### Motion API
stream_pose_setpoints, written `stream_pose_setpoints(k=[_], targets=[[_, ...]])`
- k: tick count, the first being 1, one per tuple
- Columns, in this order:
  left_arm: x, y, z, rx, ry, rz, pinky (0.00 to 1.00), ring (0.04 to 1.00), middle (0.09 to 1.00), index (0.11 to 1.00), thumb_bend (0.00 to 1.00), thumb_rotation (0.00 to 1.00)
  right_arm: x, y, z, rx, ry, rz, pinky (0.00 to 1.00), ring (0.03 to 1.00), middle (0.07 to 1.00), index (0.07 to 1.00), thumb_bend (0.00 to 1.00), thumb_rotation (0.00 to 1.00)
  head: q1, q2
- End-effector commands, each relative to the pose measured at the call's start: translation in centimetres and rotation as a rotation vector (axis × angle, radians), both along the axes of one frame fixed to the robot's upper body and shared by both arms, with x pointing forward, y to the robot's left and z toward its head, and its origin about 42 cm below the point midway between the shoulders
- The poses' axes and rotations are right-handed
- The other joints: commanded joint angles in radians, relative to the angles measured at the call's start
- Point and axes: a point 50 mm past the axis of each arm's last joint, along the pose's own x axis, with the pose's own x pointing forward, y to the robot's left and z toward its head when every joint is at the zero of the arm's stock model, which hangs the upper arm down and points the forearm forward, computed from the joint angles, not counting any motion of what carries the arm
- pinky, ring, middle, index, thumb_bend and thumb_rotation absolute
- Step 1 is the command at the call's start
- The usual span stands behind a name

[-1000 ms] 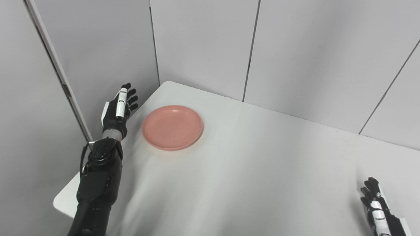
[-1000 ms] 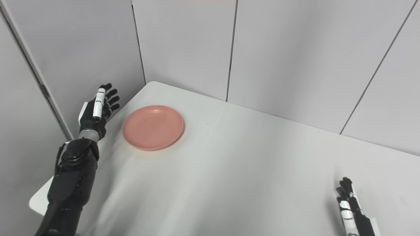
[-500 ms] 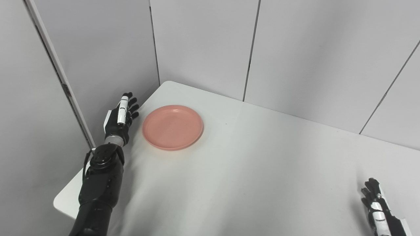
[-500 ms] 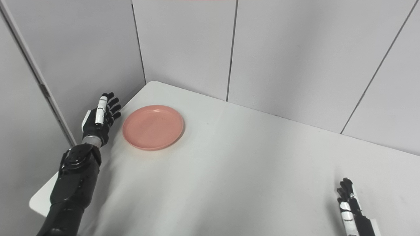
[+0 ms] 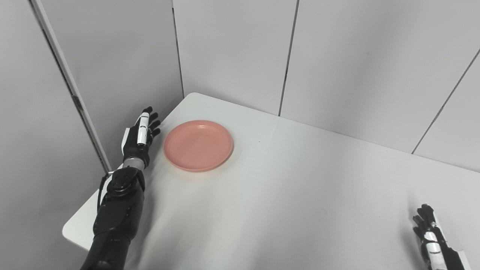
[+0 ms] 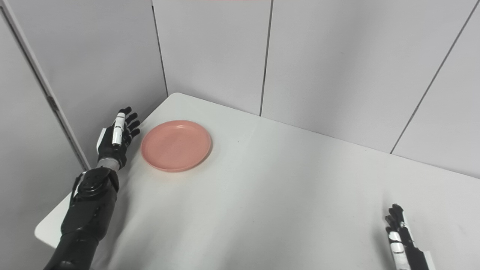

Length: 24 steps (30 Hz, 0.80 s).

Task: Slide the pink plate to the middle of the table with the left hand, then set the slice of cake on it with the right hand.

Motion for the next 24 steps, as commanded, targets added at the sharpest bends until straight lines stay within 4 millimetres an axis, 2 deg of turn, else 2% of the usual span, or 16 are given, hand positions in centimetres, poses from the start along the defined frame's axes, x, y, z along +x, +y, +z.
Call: stream_pose_setpoints(k=[1,5,9,20,24], targets=[[1.0,-1.3,0.5,0.008,-0.031,-0.038,0.89,0.897,0.914,0.902,0.36,1.0,-1.4,-0.6,-1.7,-0.009,0.057,-0.01,1.0,1.0,1.0,1.0,0.29,1.0,-0.003,0.003],[1.5,-2.4,-0.1,0.0,-0.023,-0.062,0.89,0.892,0.904,0.894,0.38,1.0,-1.5,-0.5,-1.7,0.002,0.064,-0.009,1.0,1.0,1.0,1.0,0.29,1.0,-0.008,0.008],[2.1,-4.5,-0.6,-0.012,-0.014,-0.108,0.9,0.899,0.906,0.879,0.37,1.0,-1.6,-0.4,-1.7,0.003,0.066,-0.013,1.0,1.0,1.0,1.0,0.31,1.0,-0.019,0.013],[2.9,-8.7,-1.5,0.006,0.02,-0.217,0.89,0.901,0.907,0.887,0.36,1.0,-1.9,0.1,-1.2,0.001,0.062,-0.013,1.0,1.0,0.992,0.99,0.25,1.0,-0.045,0.027],[3.1,-10.2,-1.6,0.0,0.023,-0.253,0.9,0.905,0.911,0.888,0.39,1.0,-2.0,0.2,-1.1,-0.006,0.043,-0.01,1.0,0.994,0.985,0.985,0.23,1.0,-0.054,0.031]])
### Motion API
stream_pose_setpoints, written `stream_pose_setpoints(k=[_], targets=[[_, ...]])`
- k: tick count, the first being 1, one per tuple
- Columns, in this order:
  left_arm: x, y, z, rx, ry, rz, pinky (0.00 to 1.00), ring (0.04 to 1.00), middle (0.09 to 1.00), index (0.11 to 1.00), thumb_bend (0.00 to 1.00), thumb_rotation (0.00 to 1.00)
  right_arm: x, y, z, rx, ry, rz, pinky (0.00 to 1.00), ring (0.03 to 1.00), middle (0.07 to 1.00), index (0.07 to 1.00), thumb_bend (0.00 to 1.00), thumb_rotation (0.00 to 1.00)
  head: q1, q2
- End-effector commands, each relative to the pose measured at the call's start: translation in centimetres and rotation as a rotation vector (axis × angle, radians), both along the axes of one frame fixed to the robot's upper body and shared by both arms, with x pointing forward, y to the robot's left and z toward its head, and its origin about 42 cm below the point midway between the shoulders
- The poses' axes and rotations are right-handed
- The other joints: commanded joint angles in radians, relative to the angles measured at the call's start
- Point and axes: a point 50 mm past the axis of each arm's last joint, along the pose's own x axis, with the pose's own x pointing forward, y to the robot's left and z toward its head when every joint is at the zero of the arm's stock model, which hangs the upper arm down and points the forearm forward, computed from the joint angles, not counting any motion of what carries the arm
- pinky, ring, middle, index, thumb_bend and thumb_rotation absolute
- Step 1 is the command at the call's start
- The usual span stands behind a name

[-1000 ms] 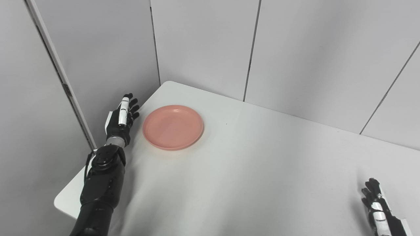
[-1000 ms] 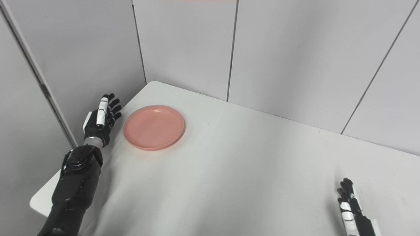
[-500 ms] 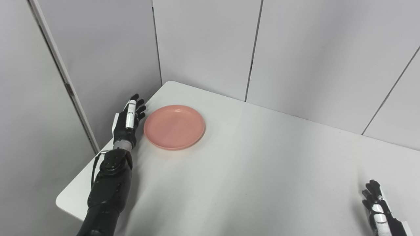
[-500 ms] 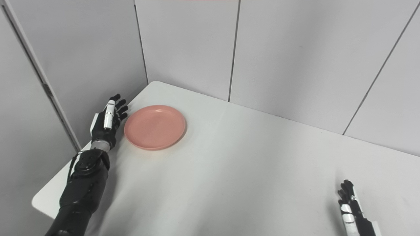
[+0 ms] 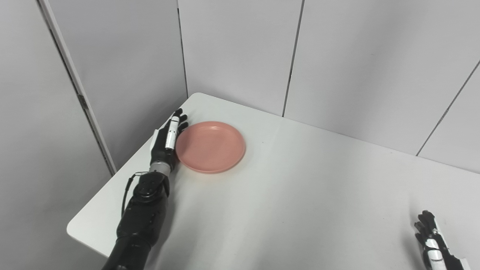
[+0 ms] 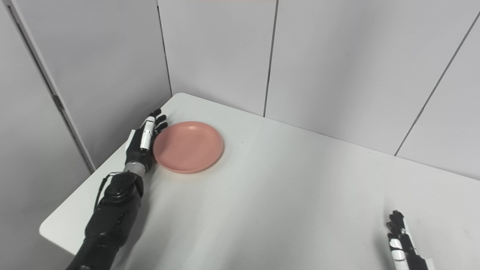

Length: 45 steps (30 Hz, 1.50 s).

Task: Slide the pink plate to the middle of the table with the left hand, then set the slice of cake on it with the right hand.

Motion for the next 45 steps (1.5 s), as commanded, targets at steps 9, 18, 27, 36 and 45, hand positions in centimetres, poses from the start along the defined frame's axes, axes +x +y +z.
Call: stream_pose_setpoints(k=[9,18,27,36,45], targets=[[1.0,-5.9,-0.5,0.002,0.041,-0.183,0.91,0.913,0.92,0.898,0.38,1.0,-1.2,0.6,-1.0,-0.004,0.023,-0.004,1.0,0.987,0.973,0.972,0.28,1.0,-0.067,0.023],[0.7,-9.3,-1.3,-0.032,0.069,-0.271,0.91,0.911,0.915,0.901,0.38,1.0,-1.7,1.4,-1.0,-0.047,-0.011,-0.008,0.96,0.941,0.94,0.939,0.31,1.0,-0.201,0.047],[1.0,-13.0,-2.1,-0.033,0.102,-0.343,0.9,0.912,0.92,0.914,0.37,1.0,-1.9,2.4,-1.2,-0.05,-0.014,-0.015,0.94,0.935,0.93,0.927,0.33,1.0,-0.301,0.077],[1.7,-16.5,-2.7,-0.066,0.11,-0.442,0.91,0.914,0.923,0.917,0.39,1.0,-2.0,3.5,-1.2,-0.068,-0.018,-0.024,0.92,0.929,0.928,0.927,0.39,1.0,-0.403,0.116],[1.2,-20.8,-2.3,-0.067,0.127,-0.563,0.9,0.901,0.916,0.897,0.39,1.0,-2.1,5.4,-0.6,-0.082,-0.005,-0.032,0.92,0.929,0.93,0.929,0.37,1.0,-0.527,0.155]])
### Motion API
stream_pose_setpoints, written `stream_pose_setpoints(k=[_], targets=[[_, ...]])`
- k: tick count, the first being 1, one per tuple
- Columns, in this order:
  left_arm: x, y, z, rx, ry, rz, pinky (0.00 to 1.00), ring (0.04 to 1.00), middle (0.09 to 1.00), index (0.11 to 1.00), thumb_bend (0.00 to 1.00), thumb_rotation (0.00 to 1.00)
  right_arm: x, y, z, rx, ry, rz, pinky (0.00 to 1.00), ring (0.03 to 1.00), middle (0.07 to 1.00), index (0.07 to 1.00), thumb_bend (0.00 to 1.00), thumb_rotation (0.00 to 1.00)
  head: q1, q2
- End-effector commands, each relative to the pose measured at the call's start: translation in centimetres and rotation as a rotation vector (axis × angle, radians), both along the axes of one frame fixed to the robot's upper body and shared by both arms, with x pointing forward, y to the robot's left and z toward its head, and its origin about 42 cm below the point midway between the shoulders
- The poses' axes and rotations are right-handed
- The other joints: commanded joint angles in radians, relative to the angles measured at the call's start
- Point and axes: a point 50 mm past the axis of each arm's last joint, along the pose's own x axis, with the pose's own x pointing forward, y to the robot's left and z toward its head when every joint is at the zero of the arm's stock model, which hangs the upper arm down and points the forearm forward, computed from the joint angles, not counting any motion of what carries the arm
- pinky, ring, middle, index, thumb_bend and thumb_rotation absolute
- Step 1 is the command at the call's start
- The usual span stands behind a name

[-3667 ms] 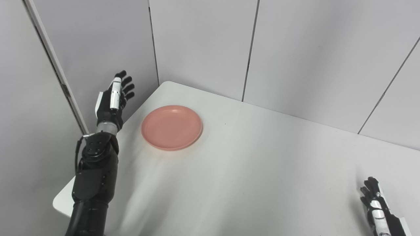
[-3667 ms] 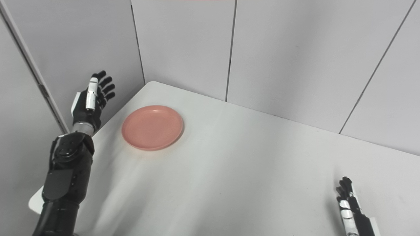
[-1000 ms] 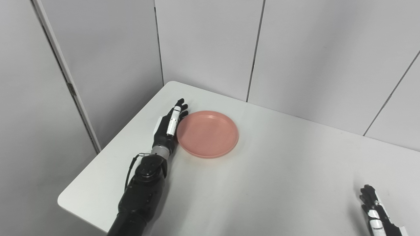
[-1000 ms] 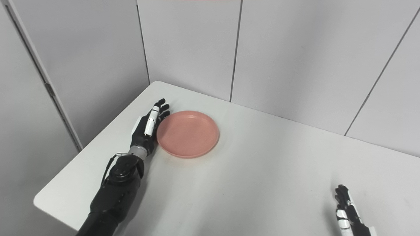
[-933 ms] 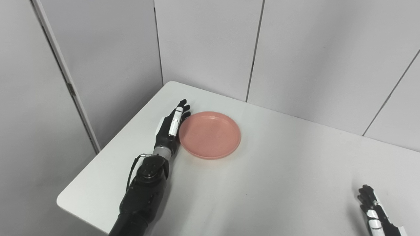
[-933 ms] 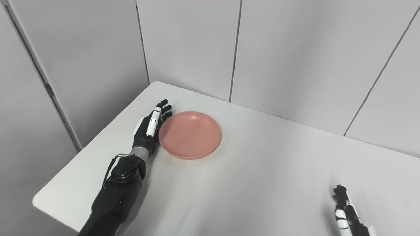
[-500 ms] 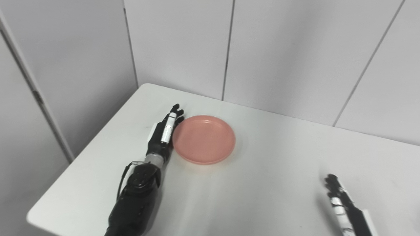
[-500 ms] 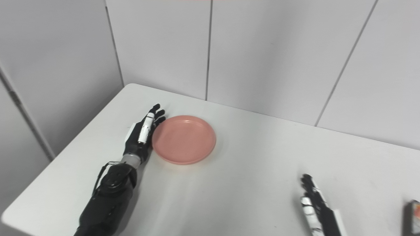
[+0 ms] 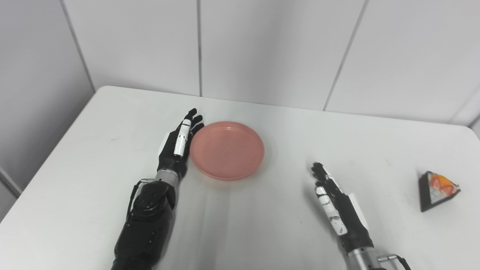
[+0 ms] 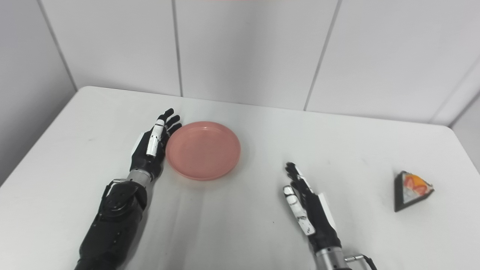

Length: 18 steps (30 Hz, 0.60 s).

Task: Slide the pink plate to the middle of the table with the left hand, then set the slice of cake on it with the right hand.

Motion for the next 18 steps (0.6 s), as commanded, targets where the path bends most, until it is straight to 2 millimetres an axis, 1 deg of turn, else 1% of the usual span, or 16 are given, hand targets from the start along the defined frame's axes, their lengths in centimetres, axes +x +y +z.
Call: stream_pose_setpoints(k=[1,3,5,7,11,18], targets=[[-1.0,-2.7,-1.7,0.006,0.1,-0.111,0.89,0.9,0.915,0.894,0.39,1.0,-0.6,0.7,-0.5,0.007,0.033,-0.002,0.92,0.929,0.93,0.929,0.38,1.0,-0.023,0.005],[-1.4,-3.4,-1.9,-0.017,0.112,-0.134,0.88,0.904,0.919,0.899,0.4,1.0,-0.7,1.1,-0.4,0.005,0.034,-0.003,0.92,0.931,0.931,0.93,0.38,1.0,-0.056,0.016],[-1.8,-4.2,-2.1,-0.025,0.125,-0.152,0.89,0.908,0.924,0.912,0.39,1.0,-0.8,1.3,-0.3,0.003,0.04,-0.005,0.92,0.932,0.931,0.931,0.37,1.0,-0.063,0.018],[-2.2,-4.5,-2.3,-0.024,0.13,-0.173,0.9,0.916,0.933,0.924,0.4,1.0,-0.8,1.5,-0.2,-0.002,0.04,-0.009,0.92,0.93,0.929,0.93,0.37,1.0,-0.08,0.021],[-2.7,-4.6,-2.4,-0.007,0.13,-0.203,0.91,0.917,0.934,0.923,0.44,1.0,-0.7,1.9,-0.2,-0.009,0.038,-0.015,0.91,0.925,0.922,0.926,0.4,1.0,-0.092,0.024],[-3.3,-4.4,-2.2,0.009,0.122,-0.237,0.92,0.916,0.931,0.92,0.45,1.0,-0.8,2.0,-0.2,-0.001,0.033,-0.014,0.91,0.925,0.923,0.924,0.4,1.0,-0.112,0.031]])
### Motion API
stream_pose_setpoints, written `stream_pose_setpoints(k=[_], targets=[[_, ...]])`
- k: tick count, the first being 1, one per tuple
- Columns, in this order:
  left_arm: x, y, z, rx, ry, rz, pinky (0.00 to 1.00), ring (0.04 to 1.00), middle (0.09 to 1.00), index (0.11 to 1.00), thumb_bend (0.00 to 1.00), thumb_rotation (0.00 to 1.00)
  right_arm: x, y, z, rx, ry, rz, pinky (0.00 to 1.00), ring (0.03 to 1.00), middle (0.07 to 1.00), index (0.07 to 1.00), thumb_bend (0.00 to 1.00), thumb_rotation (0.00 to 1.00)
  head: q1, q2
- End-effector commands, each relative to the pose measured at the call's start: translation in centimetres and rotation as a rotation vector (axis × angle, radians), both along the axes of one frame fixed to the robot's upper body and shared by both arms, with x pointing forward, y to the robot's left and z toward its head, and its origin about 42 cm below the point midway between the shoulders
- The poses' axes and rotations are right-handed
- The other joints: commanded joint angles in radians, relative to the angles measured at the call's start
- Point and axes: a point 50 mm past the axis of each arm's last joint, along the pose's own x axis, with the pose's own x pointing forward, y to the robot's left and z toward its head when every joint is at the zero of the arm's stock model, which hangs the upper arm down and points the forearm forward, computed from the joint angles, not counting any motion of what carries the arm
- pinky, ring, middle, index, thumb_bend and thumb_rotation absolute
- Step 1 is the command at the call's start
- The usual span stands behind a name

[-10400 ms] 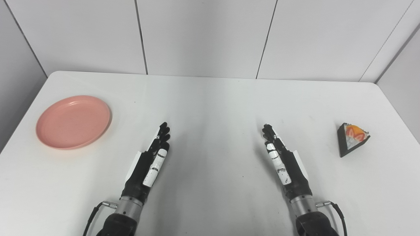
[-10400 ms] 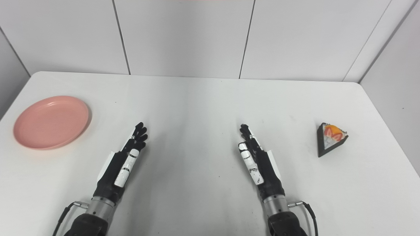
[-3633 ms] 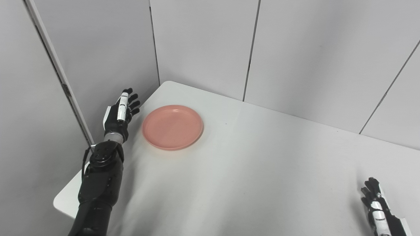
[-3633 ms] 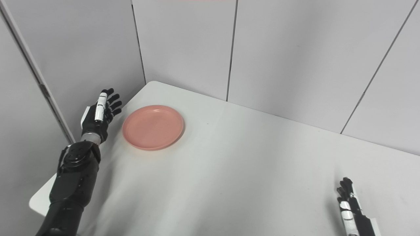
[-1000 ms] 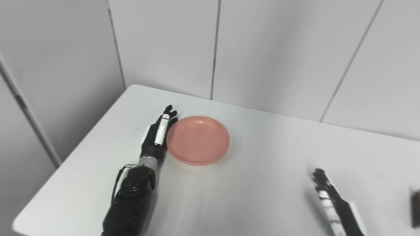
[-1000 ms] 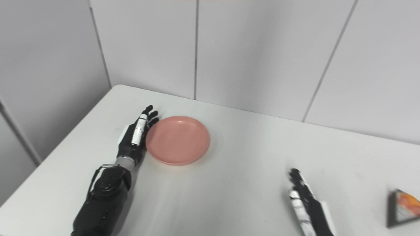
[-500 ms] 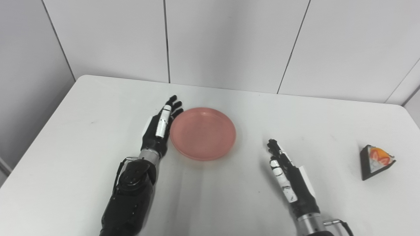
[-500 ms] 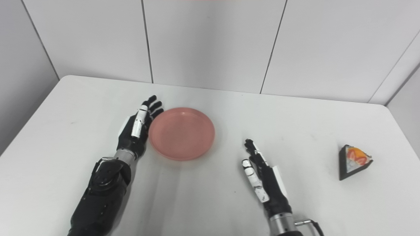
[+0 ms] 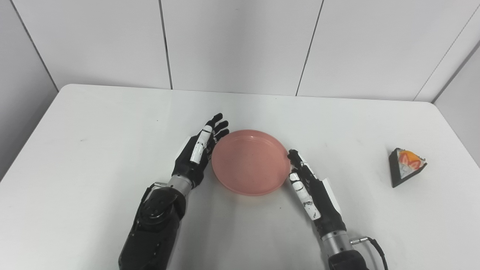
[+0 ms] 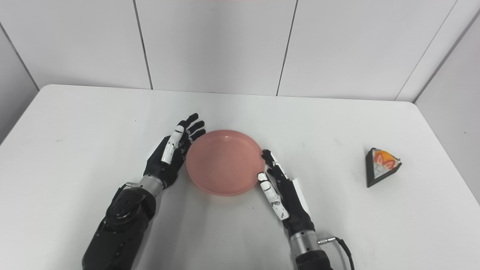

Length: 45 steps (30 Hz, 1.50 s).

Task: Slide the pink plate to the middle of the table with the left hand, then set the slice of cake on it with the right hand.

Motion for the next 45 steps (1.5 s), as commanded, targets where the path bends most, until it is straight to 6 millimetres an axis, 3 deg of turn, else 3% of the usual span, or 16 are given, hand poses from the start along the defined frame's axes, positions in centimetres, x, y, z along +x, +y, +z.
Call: stream_pose_setpoints(k=[1,23,27,31,40,45], targets=[[-0.9,0.3,-1.9,0.035,0.1,-0.015,0.92,0.918,0.934,0.922,0.45,1.0,-0.4,0.5,-0.2,0.003,0.024,0.013,0.91,0.926,0.923,0.925,0.4,1.0,0.001,0.0],[-1.6,1.7,-3.2,0.021,0.14,-0.003,0.93,0.93,0.945,0.926,0.42,1.0,-0.4,-0.1,0.7,0.022,0.02,-0.025,0.91,0.936,0.943,0.94,0.37,1.0,-0.051,0.001],[-1.5,1.7,-3.4,0.01,0.152,0.001,0.93,0.927,0.939,0.92,0.42,1.0,-0.3,-0.6,2.1,-0.089,-0.017,-0.078,0.86,0.925,0.946,0.946,0.42,1.0,-0.083,-0.004],[-1.4,1.9,-3.7,0.01,0.155,0.004,0.92,0.921,0.933,0.921,0.42,1.0,-0.2,-1.4,4.1,-0.216,-0.04,-0.145,0.87,0.925,0.968,0.985,0.61,1.0,-0.108,-0.01],[-1.4,2.2,-4.0,-0.008,0.16,-0.01,0.93,0.925,0.935,0.928,0.41,1.0,0.3,-3.6,8.5,-0.322,-0.168,-0.229,0.84,0.922,0.983,1.0,0.73,1.0,-0.142,-0.02],[-1.4,2.9,-4.6,-0.01,0.16,0.004,0.92,0.921,0.934,0.927,0.4,1.0,1.0,-4.8,10.8,-0.369,-0.263,-0.281,0.81,0.915,0.992,1.0,0.79,1.0,-0.229,-0.05]])
